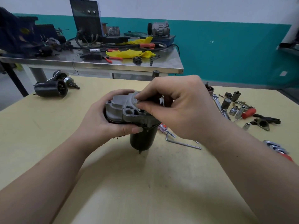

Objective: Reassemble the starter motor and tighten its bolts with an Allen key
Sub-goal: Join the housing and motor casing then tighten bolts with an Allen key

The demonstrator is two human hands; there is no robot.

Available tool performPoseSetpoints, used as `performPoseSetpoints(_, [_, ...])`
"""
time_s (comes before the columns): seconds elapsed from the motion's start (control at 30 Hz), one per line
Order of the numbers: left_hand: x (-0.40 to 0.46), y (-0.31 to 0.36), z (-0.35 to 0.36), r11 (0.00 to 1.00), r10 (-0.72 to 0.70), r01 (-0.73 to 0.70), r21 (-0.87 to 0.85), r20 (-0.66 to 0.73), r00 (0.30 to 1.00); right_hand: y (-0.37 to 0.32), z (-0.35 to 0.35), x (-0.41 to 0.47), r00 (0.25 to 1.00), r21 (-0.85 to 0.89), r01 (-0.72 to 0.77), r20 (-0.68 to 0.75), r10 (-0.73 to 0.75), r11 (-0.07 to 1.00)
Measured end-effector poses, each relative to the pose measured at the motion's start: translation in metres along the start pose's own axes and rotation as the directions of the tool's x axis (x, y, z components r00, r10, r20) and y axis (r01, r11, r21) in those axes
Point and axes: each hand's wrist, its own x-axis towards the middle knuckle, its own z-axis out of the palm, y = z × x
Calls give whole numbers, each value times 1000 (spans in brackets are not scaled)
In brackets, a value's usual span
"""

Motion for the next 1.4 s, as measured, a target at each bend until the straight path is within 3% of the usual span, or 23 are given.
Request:
performPoseSetpoints(0.27, [-1, -4, -3, 999, 30, -30, -10, -11, 999, -3, -5, 0, 999, -26, -32, -18, 32, 999])
performPoseSetpoints(0.7, [1, -11, -5, 998, 46, -45, -34, 13, 999, -1, -16, -2, 988, -94, 60, 150, -45, 994])
performPoseSetpoints(0.83, [0, -9, -1, 997, 55, -55, -58, 3, 998, 4, -19, -1, 998, -33, 55, 30, -54, 998])
performPoseSetpoints(1.0, [-3, -9, 5, 999, 26, -27, -33, -43, 999, 8, -32, 4, 994, 10, -15, -108, 16, 1000])
performPoseSetpoints(1.1, [-2, -9, 4, 999, 21, -22, -30, -56, 998, 20, -45, 8, 974, -34, -212, -86, 209, 977])
performPoseSetpoints(1.17, [-3, -10, 3, 1000, 7, -8, -23, -57, 998, 35, -51, 11, 905, -171, -397, 94, 416, 902])
performPoseSetpoints(1.2, [-3, -10, 3, 1000, 3, -4, -18, -51, 999, 42, -50, 11, 833, -287, -448, 210, 512, 847])
performPoseSetpoints(1.3, [-2, -12, 1, 999, 2, -3, -34, -36, 999, 60, -38, 1, 566, -592, -368, 469, 678, 717])
performPoseSetpoints(1.4, [-2, -11, -1, 997, -8, 6, -73, -31, 999, 70, -23, -11, 421, -661, -274, 571, 705, 698])
